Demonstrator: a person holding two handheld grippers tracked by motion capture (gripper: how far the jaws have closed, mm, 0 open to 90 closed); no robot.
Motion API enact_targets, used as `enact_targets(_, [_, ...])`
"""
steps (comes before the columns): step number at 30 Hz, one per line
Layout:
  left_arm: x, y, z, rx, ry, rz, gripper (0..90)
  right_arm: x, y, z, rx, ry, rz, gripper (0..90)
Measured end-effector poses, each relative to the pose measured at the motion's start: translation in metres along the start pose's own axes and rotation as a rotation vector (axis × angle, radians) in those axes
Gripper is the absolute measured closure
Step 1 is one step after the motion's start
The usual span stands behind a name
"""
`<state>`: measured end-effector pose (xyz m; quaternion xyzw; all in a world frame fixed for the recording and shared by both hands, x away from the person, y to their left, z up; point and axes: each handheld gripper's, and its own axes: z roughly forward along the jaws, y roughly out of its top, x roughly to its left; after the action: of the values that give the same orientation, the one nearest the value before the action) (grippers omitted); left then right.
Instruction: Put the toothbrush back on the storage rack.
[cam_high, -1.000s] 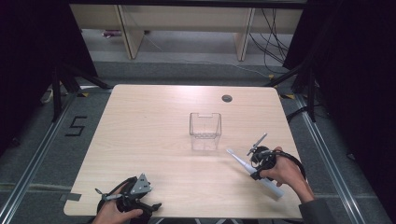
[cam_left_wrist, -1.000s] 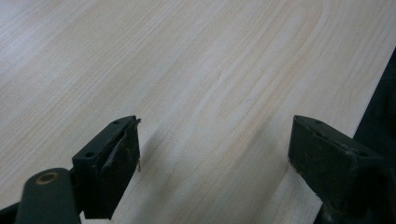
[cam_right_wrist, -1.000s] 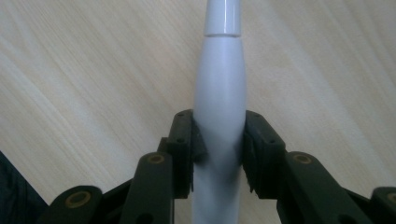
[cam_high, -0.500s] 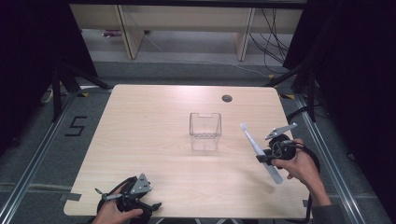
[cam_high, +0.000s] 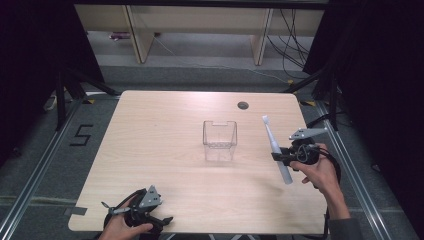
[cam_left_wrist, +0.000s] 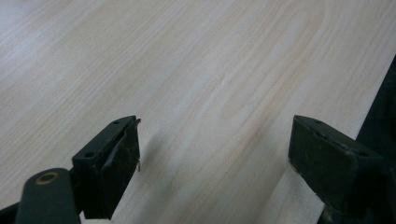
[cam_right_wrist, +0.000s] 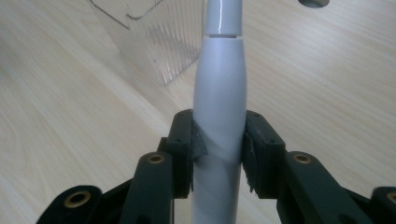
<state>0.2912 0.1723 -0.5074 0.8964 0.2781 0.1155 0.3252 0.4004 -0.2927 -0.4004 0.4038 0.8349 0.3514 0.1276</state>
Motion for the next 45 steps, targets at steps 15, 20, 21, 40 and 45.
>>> enact_targets(15, [0.001,0.000,-0.001,0.001,-0.002,0.010,15.9,-0.001,0.022,0.014,-0.118,0.032,0.007,66.6])
enact_targets(20, [0.000,0.000,0.000,0.005,-0.004,0.005,15.9,0.001,0.031,0.017,-0.154,0.046,0.003,66.6])
enact_targets(21, [0.000,0.000,0.000,0.004,-0.004,0.003,15.9,0.002,0.033,0.017,-0.154,0.054,0.014,66.6])
enact_targets(40, [0.001,0.000,0.000,0.009,-0.011,0.003,15.9,0.006,0.052,0.025,-0.249,0.066,0.010,66.6])
enact_targets(45, [-0.001,0.000,0.001,0.001,-0.010,-0.014,15.9,0.008,0.057,0.023,-0.274,0.061,-0.002,66.6])
